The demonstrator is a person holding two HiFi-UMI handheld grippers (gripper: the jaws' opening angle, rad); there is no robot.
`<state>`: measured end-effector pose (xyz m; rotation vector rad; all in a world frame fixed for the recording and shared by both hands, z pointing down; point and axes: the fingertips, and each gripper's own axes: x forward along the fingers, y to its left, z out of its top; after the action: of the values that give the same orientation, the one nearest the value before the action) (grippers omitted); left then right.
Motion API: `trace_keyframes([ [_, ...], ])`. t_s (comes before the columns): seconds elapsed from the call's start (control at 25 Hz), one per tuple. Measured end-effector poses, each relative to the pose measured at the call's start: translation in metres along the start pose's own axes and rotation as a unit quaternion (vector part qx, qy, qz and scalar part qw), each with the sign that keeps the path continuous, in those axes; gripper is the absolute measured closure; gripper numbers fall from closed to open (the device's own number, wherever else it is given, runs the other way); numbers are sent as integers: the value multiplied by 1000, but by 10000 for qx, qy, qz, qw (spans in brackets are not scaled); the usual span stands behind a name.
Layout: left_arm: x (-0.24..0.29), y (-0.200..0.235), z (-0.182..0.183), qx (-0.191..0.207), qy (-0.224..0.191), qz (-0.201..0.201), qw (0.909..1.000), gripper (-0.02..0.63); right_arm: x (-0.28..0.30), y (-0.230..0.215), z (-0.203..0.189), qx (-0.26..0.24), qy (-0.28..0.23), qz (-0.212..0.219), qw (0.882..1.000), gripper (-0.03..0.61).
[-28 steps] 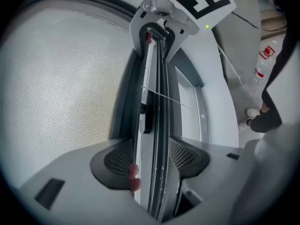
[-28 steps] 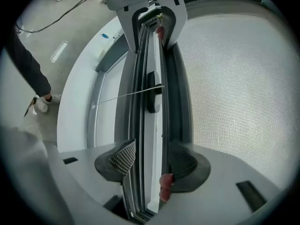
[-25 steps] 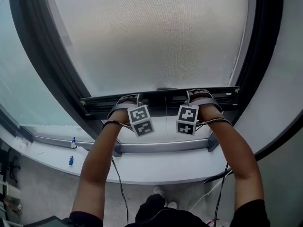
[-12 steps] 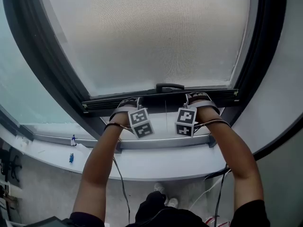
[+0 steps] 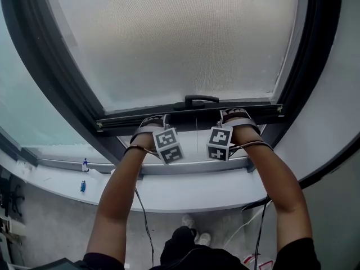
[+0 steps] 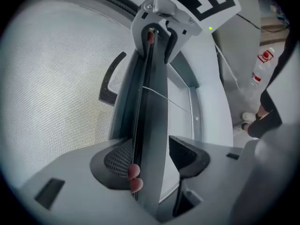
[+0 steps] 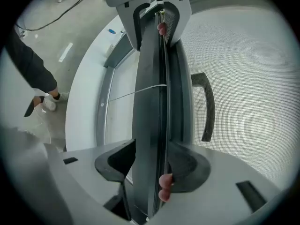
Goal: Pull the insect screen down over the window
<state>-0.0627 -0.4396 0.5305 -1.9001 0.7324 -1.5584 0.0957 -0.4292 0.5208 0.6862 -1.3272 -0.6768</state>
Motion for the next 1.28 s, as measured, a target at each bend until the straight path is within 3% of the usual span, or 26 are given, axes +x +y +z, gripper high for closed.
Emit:
trace_keyframes([
  [0.6, -2, -5, 0, 115, 145, -147, 9997, 367, -4, 4, -1, 14, 85, 177, 9998, 359],
  [0.8, 1, 0, -3, 275, 385, 43, 9989, 367, -2, 0, 1, 46, 77, 99, 9999, 359],
  [1.0, -2, -5, -2, 163, 195, -63, 9997, 367, -5, 5, 1, 58, 63, 118, 9999, 359],
  [1.28, -2, -2, -4, 205, 410, -102, 9989, 367, -3, 0, 2, 27, 9, 158, 9999, 359],
])
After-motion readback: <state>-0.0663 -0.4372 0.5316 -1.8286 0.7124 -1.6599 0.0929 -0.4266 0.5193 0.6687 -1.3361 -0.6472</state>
